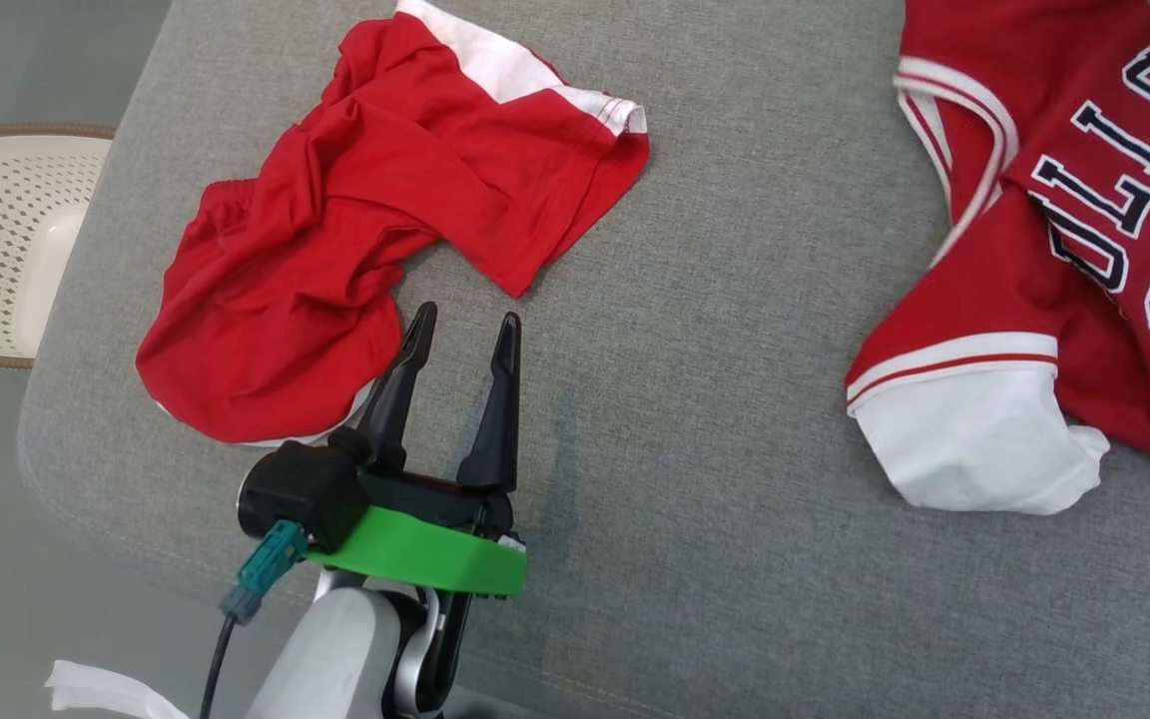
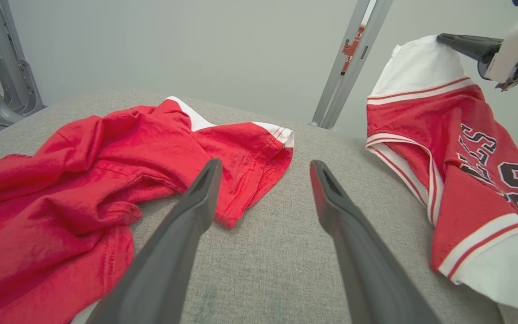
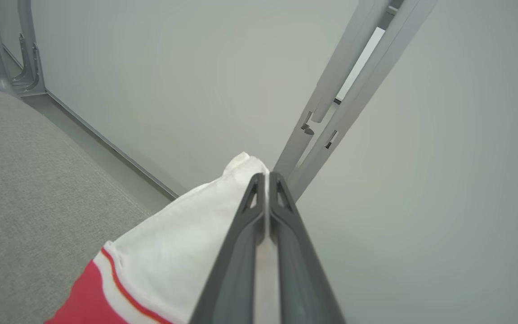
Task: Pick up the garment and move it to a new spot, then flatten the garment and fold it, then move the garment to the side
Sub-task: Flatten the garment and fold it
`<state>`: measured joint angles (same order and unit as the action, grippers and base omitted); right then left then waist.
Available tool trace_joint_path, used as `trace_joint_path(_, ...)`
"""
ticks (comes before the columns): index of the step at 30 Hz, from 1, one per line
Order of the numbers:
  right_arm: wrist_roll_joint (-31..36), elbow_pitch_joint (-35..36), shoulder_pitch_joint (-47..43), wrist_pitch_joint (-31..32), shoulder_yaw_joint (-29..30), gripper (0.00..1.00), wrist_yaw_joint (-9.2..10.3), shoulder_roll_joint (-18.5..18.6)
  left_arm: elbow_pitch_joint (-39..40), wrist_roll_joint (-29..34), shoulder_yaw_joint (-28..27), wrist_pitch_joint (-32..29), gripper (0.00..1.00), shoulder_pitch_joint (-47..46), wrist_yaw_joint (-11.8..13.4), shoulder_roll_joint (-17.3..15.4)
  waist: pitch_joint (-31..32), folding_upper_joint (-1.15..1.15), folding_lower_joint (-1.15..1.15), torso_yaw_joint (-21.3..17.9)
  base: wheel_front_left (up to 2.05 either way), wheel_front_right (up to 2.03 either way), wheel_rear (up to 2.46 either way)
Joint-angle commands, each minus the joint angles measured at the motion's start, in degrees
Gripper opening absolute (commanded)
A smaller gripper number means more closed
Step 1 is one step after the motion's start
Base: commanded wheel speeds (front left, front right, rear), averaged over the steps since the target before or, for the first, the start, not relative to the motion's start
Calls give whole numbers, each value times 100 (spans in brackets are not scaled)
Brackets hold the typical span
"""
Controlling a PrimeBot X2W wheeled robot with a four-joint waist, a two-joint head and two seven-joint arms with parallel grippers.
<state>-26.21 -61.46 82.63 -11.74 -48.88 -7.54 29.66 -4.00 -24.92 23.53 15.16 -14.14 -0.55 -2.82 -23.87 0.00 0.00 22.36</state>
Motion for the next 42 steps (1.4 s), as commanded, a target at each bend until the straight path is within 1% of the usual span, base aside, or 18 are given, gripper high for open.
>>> trace_joint_path(1,253,-230,125,-180,148,11,9,-97,14,-24,-24,-1,100,-75,19,-14,-1,0,0,0,0,0,0)
trace_joint_path(2,410,-363,185,-249,265,100,9,-143,16,-26,-26,-1,100,-70,22,-14,-3,0,0,-5,0,0,0)
trace_joint_path(6,854,-770,40,-347,767,100,9,-383,-7,13,-37,-1,100,-19,20,-14,55,0,0,-83,0,0,0)
trace_joint_path(9,1006,-673,-263,-347,1141,100,9,-502,-29,77,-79,-1,100,32,21,-14,158,0,0,-213,0,0,0)
trace_joint_path(10,1041,-483,-532,-348,1417,100,9,-530,-41,111,-121,-1,100,60,6,-14,245,0,0,-316,0,0,0)
trace_joint_path(13,1091,30,-1069,-347,1748,100,9,-650,-68,209,-247,-2,100,108,-30,-15,423,0,0,-530,0,0,0)
trace_joint_path(16,1024,614,-1654,-347,2175,100,9,-685,-92,306,-370,-2,100,193,-76,-15,614,0,0,-768,0,0,0)
trace_joint_path(19,1003,1378,-2413,-347,2532,100,9,-831,-95,379,-533,-2,100,277,-108,-15,822,0,0,-1060,0,0,0)
trace_joint_path(22,1067,2103,-3162,-348,2866,100,9,-875,-99,459,-625,-2,100,354,-150,-15,966,0,0,-1317,0,0,0)
trace_joint_path(27,1152,3266,-4538,-348,3462,100,9,-1139,-107,537,-730,-2,100,457,-204,-16,1155,0,0,-1744,0,0,0)
trace_joint_path(31,1093,4045,-5539,-348,3869,100,8,-1460,-133,460,-795,-2,100,515,-216,-15,1217,0,0,-2026,0,0,0)
trace_joint_path(35,1221,4488,-6262,-348,4118,100,8,-1661,-201,509,-798,-2,100,511,-252,-15,1240,0,0,-2247,0,0,0)
trace_joint_path(37,1229,4618,-6501,-348,4194,100,7,-1826,-229,520,-817,-2,100,523,-252,-16,1247,0,0,-2346,0,0,0)
trace_joint_path(40,1285,4732,-6672,-348,4239,100,6,-1937,-266,521,-830,-2,100,525,-264,-16,1233,0,0,-2467,0,0,0)
trace_joint_path(41,1308,4767,-6693,-348,4243,100,6,-1971,-289,478,-830,-2,100,525,-273,-16,1213,0,0,-2512,0,0,0)
trace_joint_path(42,1331,4794,-6693,-348,4252,100,6,-1999,-328,245,-821,-2,100,543,-289,-16,1199,0,0,-2541,0,0,0)
